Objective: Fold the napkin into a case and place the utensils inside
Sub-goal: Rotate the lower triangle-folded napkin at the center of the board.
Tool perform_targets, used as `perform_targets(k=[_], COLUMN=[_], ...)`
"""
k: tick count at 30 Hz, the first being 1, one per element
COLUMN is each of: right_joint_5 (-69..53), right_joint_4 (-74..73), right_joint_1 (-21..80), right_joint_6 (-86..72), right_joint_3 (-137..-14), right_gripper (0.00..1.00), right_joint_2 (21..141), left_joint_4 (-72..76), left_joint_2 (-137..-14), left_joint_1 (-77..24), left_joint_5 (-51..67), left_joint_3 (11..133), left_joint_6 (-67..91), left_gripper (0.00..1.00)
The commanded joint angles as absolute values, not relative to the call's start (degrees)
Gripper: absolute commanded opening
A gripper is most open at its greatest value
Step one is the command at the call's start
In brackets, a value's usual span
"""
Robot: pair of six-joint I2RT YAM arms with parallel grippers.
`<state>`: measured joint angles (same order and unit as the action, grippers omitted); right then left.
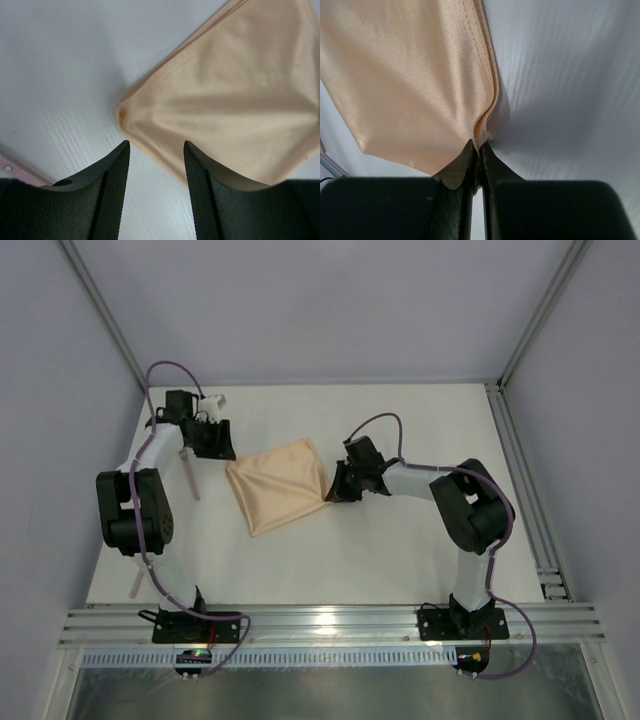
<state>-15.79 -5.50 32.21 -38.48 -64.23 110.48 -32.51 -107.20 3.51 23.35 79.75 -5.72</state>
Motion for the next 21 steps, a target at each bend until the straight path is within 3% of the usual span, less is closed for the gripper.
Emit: perform_targets(k=[1,8,10,13,15,20,21], right_joint_5=[-16.78,-19.76,-20.56,-19.17,-18.20,-17.93,-18.02], right_joint_4=[-6.07,-5.98,-6.33,-6.94,-8.17,-8.26,-8.17], right_joint_1=[34.19,36.56,37.09,37.09,37.00,36.30,36.30], right_joint_6=[-41.04,-44.38,-45.17,-44.74,-43.60,-42.98,-42.89], right_joint_3=[-61.18,-58.10,-57.92,-57.39,-57.39,-56.69,-57.04], right_gripper=[0.06,0.06,0.06,0.09,0.16,0.19,0.24], right_joint_2=[106.88,104.41,104.33,103.89,103.62,102.92,103.01], left_joint_4=[-40.67,-56.94,-60.81,-62.23,-61.79,-59.33,-59.24], left_joint_2=[-100.91,-94.33,-92.03,-87.29,-85.87,-87.10,-87.27], left_joint_1=[3.17,-4.55,-8.24,-10.98,-11.51,-11.43,-11.51], left_joint_5=[31.02,34.02,30.86,26.12,24.53,27.66,28.12], left_joint_3=[82.09,77.44,72.79,65.58,63.73,65.92,66.09], left_joint_6=[-9.57,-25.81,-34.78,-43.75,-44.82,-38.32,-38.15], left_gripper=[0.50,0.52,0.59,0.61,0.61,0.60,0.60])
